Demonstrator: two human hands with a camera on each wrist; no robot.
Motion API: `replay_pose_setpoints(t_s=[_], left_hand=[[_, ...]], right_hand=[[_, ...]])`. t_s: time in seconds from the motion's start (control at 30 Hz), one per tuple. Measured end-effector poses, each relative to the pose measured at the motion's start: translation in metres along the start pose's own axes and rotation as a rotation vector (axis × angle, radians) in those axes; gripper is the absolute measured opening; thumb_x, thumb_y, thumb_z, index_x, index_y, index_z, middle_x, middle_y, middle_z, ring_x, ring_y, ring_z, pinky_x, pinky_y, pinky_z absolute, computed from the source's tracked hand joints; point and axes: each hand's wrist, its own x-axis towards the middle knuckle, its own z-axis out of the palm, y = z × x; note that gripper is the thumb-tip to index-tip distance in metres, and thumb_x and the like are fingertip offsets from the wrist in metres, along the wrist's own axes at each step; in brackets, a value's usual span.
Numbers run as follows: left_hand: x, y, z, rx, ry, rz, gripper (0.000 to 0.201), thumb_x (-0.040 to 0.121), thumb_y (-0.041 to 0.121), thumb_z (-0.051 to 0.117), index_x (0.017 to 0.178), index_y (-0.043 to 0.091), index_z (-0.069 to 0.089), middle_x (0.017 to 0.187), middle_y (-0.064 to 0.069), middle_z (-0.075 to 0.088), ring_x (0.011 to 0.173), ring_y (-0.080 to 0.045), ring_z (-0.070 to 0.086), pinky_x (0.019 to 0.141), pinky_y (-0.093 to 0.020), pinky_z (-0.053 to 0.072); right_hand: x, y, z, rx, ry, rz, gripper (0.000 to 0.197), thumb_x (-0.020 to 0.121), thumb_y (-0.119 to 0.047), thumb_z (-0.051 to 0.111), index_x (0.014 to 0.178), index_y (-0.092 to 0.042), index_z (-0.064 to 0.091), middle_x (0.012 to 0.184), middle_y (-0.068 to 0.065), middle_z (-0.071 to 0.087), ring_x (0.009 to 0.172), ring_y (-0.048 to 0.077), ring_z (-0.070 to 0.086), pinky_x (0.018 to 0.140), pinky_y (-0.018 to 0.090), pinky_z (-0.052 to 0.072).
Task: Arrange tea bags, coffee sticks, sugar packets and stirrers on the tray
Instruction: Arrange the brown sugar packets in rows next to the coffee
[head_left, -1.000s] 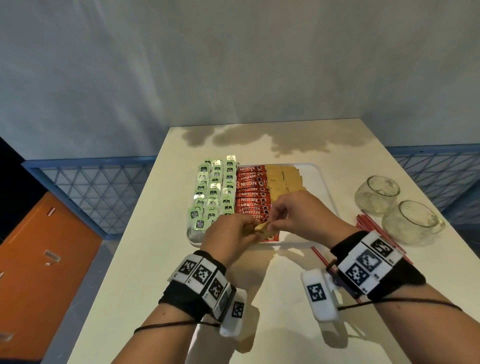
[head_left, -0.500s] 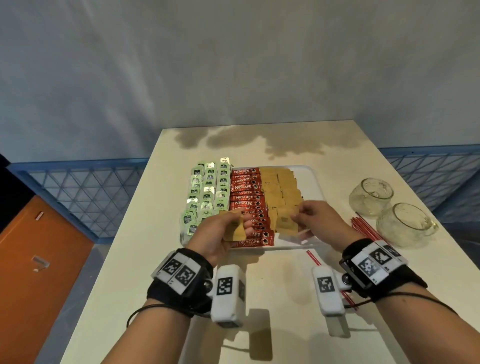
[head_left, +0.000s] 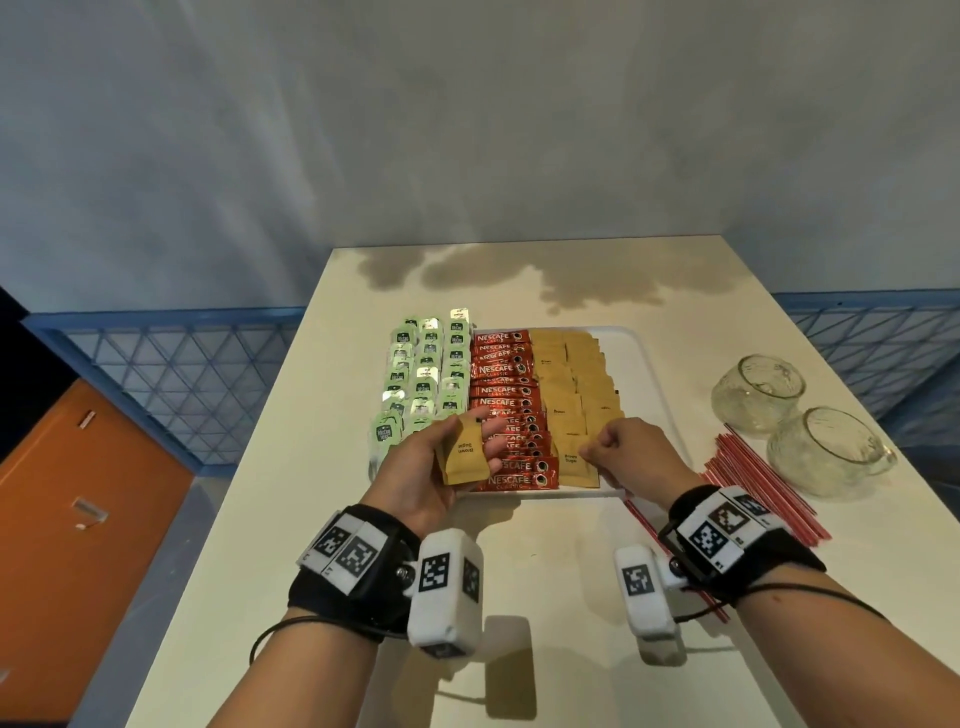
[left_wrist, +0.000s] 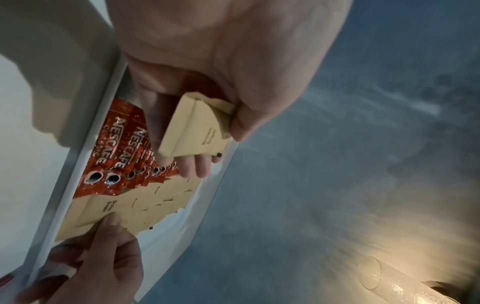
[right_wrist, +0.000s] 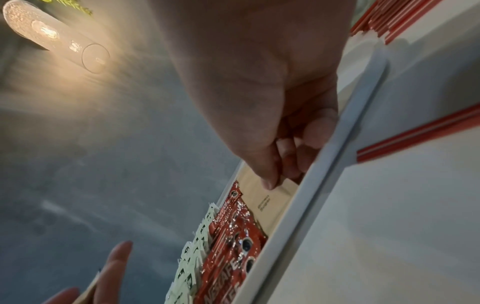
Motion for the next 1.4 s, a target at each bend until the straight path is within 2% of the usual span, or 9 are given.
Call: replay_pose_setpoints(t_s=[0.17, 0.4, 0.57, 0.73, 0.9, 1.0, 1.13, 1.23, 1.4], left_hand=[[0.000, -0.005, -0.001, 0.138, 0.041, 0.107, 0.036, 0.104, 0.031, 0.039, 0.124, 0.018, 0.066, 0.113, -0.007, 0.072, 0.096, -0.020, 0.068, 0.064, -0.030, 0.057], [-0.002, -0.026, 0.025, 0.361, -0.064, 0.253, 0.039, 0.092, 0.057, 0.043, 0.129, 0.053, 0.055, 0.141, -0.002, 0.055, 0.129, -0.026, 0.050, 0.111, -0.050, 0.037], [-0.004, -0.032, 0.028, 0.386, 0.014, 0.282, 0.033, 0.103, 0.038, 0.040, 0.125, 0.037, 0.064, 0.120, -0.001, 0.070, 0.112, -0.018, 0.066, 0.097, -0.037, 0.052], [-0.009, -0.028, 0.023, 0.566, 0.119, 0.410, 0.022, 0.094, 0.011, 0.061, 0.103, 0.031, 0.068, 0.104, 0.002, 0.073, 0.097, -0.014, 0.069, 0.084, -0.029, 0.055], [-0.016, -0.029, 0.029, 0.740, 0.094, 0.410, 0.002, 0.087, 0.018, 0.071, 0.088, 0.018, 0.073, 0.081, 0.002, 0.075, 0.076, -0.009, 0.068, 0.075, -0.028, 0.050], [-0.015, -0.037, 0.038, 0.794, 0.099, 0.365, 0.005, 0.083, 0.015, 0.074, 0.086, 0.010, 0.074, 0.085, -0.005, 0.075, 0.081, -0.016, 0.070, 0.081, -0.034, 0.054], [-0.002, -0.041, 0.058, 1.134, 0.172, 0.473, 0.016, 0.085, 0.024, 0.073, 0.101, 0.022, 0.072, 0.099, 0.007, 0.073, 0.091, -0.009, 0.066, 0.089, -0.033, 0.054], [0.009, -0.035, 0.069, 1.641, 0.355, 0.624, 0.030, 0.088, 0.036, 0.067, 0.118, 0.034, 0.063, 0.123, 0.011, 0.061, 0.115, -0.014, 0.052, 0.103, -0.037, 0.037], [0.033, -0.045, 0.077, 2.015, 0.279, 0.641, 0.036, 0.092, 0.035, 0.059, 0.128, 0.035, 0.057, 0.135, 0.009, 0.054, 0.126, -0.020, 0.041, 0.109, -0.045, 0.022]], right_hand=[[-0.007, -0.013, -0.002, 0.006, 0.101, 0.012, 0.032, 0.086, -0.040, 0.072, 0.089, -0.014, 0.053, 0.088, 0.002, 0.064, 0.081, 0.019, 0.061, 0.071, 0.036, 0.052], [-0.046, -0.072, 0.001, 0.341, -0.305, -0.249, 0.027, 0.085, -0.034, 0.073, 0.104, -0.016, 0.066, 0.096, -0.003, 0.070, 0.082, 0.006, 0.064, 0.066, 0.017, 0.046], [-0.049, -0.072, 0.001, 0.494, -0.347, -0.231, 0.017, 0.091, -0.016, 0.067, 0.104, -0.004, 0.067, 0.083, 0.003, 0.069, 0.067, 0.008, 0.062, 0.061, 0.020, 0.049], [-0.046, -0.067, -0.017, 0.358, -0.365, -0.176, 0.004, 0.086, -0.016, 0.072, 0.086, -0.012, 0.072, 0.067, -0.001, 0.063, 0.055, 0.010, 0.050, 0.052, 0.022, 0.039], [-0.043, -0.060, -0.035, 0.356, -0.314, -0.214, 0.008, 0.084, -0.013, 0.073, 0.080, -0.007, 0.074, 0.072, 0.004, 0.071, 0.063, 0.011, 0.061, 0.059, 0.026, 0.044], [-0.042, -0.056, -0.040, 0.489, -0.269, -0.212, 0.007, 0.084, -0.015, 0.074, 0.078, -0.013, 0.073, 0.076, 0.003, 0.072, 0.067, 0.012, 0.062, 0.060, 0.024, 0.047], [-0.029, -0.040, -0.046, 0.555, -0.098, -0.158, 0.009, 0.088, -0.018, 0.071, 0.092, -0.010, 0.073, 0.087, 0.006, 0.073, 0.075, 0.015, 0.063, 0.059, 0.024, 0.048], [-0.017, -0.014, -0.051, 0.542, 0.045, -0.045, 0.012, 0.091, -0.009, 0.066, 0.100, -0.001, 0.070, 0.086, 0.012, 0.070, 0.071, 0.020, 0.063, 0.054, 0.022, 0.051], [-0.007, 0.024, -0.036, 0.335, -0.008, 0.100, 0.012, 0.090, -0.008, 0.068, 0.096, 0.002, 0.071, 0.088, 0.020, 0.071, 0.060, 0.018, 0.063, 0.049, 0.021, 0.051]])
